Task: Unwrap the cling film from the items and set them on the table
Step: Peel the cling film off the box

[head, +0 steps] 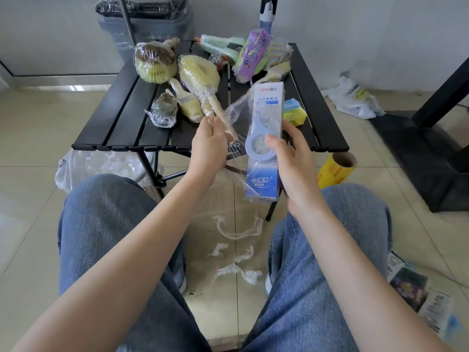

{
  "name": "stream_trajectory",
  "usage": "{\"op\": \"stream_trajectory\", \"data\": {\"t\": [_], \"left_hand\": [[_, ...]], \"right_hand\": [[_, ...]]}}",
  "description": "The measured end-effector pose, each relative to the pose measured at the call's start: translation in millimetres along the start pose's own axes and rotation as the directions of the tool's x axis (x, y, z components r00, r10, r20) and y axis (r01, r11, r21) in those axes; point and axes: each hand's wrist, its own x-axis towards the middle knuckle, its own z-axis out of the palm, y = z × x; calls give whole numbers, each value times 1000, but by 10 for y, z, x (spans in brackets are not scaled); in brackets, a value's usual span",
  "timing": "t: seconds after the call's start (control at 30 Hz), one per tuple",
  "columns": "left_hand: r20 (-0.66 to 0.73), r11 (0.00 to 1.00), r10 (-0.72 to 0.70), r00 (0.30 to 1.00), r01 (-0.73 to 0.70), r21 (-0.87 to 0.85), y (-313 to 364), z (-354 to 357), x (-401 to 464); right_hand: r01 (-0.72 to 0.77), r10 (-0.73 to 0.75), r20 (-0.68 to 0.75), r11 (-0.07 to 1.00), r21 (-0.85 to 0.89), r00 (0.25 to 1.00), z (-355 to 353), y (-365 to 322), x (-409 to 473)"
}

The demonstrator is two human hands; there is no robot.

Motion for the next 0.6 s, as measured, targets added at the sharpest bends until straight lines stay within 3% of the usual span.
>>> {"op": "stream_trajectory", "data": {"t": [0.1, 0.2, 0.23, 0.3, 0.37, 0.47, 0.53, 0.6], "left_hand": [[53, 988, -145, 988, 147, -38, -14, -1, -18], [232, 952, -232, 945, 269, -144, -8, -58, -76], [301, 960, -231, 925, 267, -85, -11, -78, -101], [394, 972, -203, 896, 137, 189, -25, -113, -171], [423, 943, -114, 899, -36, 331, -44, -121, -234], [391, 977, 11, 920, -92, 190, -57, -142, -231], [358, 999, -48, 933, 42, 25, -52, -139, -181], [370, 956, -166, 914, 241, -166, -30, -110, -158]], "right_hand": [[-22, 22, 7, 998, 57, 1000, -27, -3, 6], [-60, 63, -14, 988, 144, 998, -47, -4, 20], [-59, 65, -27, 984, 166, 998, -47, 3, 30], [-47, 55, -48, 985, 165, 997, -32, 13, 36], [-5, 14, -69, 992, 127, 998, -23, 10, 40], [49, -39, -83, 992, 116, 996, -28, -36, 76], [63, -56, -78, 993, 96, 995, -37, -65, 119], [91, -89, -52, 994, 54, 995, -31, -88, 146]]}}
